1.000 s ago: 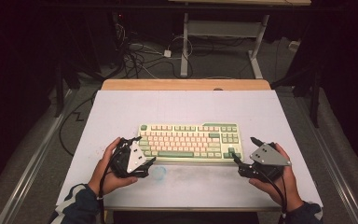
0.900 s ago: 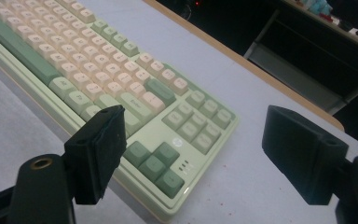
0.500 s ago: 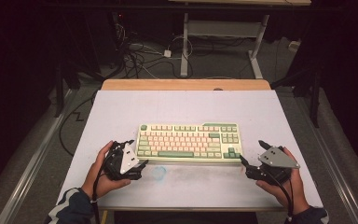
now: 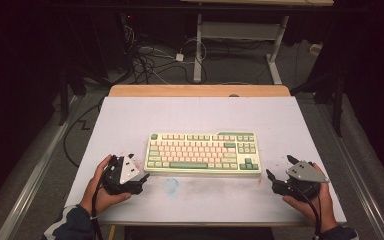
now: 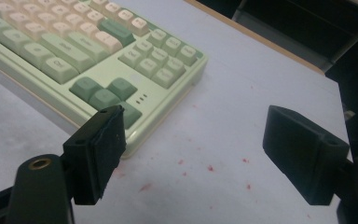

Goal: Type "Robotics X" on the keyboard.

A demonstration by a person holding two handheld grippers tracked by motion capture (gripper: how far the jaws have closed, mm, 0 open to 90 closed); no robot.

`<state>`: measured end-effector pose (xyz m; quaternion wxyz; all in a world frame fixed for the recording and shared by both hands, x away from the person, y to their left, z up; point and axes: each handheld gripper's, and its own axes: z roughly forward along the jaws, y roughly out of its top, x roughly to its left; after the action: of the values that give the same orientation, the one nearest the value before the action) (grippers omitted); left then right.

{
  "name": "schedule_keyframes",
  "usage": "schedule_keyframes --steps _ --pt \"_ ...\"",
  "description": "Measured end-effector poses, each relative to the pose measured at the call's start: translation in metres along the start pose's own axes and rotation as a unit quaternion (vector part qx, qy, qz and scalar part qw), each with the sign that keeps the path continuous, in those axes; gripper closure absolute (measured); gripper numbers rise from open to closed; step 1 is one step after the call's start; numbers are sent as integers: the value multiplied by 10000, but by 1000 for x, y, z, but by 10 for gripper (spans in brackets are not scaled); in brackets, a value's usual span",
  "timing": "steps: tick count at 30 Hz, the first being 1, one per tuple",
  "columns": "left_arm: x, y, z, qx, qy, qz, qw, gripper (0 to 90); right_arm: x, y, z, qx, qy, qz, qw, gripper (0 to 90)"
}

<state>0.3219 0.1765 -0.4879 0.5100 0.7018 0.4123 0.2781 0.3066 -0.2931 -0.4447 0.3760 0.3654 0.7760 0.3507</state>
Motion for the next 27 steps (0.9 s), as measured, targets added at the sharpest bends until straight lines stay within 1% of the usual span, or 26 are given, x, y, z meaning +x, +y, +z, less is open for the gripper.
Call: schedule_keyframes --steps 2,3,4,5,6,7,8,9,10,12,14,16,19,27 --pt "5 -3 -1 44 11 -104 9999 161 -3 -7 2 26 -3 87 10000 219" --pt "7 -5 -1 74 74 -76 9999 161 -5 -12 3 49 42 180 9998 220" --pt "9 -8 -1 125 149 -62 9998 161 -6 -15 5 125 16 181 9998 219" --pt "9 -11 -1 156 168 -110 9997 161 -6 -19 6 175 -60 135 9997 221" --pt "8 -13 -1 194 151 -96 9997 161 -7 -21 7 196 -123 107 9997 226" --pt "6 -14 -1 193 170 -32 9997 161 -9 -23 8 258 -149 126 9995 226" --pt "5 -14 -1 196 173 -8 9997 161 -10 -24 8 265 -173 197 9993 227" --pt "4 -14 -2 177 137 -70 9997 161 -11 -24 8 230 -139 269 9993 227" --pt "4 -13 -2 179 121 -89 9997 161 -11 -23 8 202 -118 304 9993 228" --pt "4 -13 -2 165 159 -28 9997 161 -8 -22 8 194 -125 227 9995 227" --pt "5 -12 -3 143 151 -64 9998 161 -6 -21 7 166 -90 168 9997 226" --pt "5 -14 -3 147 168 -9 9997 161 -4 -20 6 142 -95 95 9998 223" --pt "6 -13 -4 137 182 -30 9997 161 -3 -16 4 66 -113 77 9999 222" --pt "4 -14 -2 151 171 40 9997 161 0 -14 6 53 -77 49 9999 219"
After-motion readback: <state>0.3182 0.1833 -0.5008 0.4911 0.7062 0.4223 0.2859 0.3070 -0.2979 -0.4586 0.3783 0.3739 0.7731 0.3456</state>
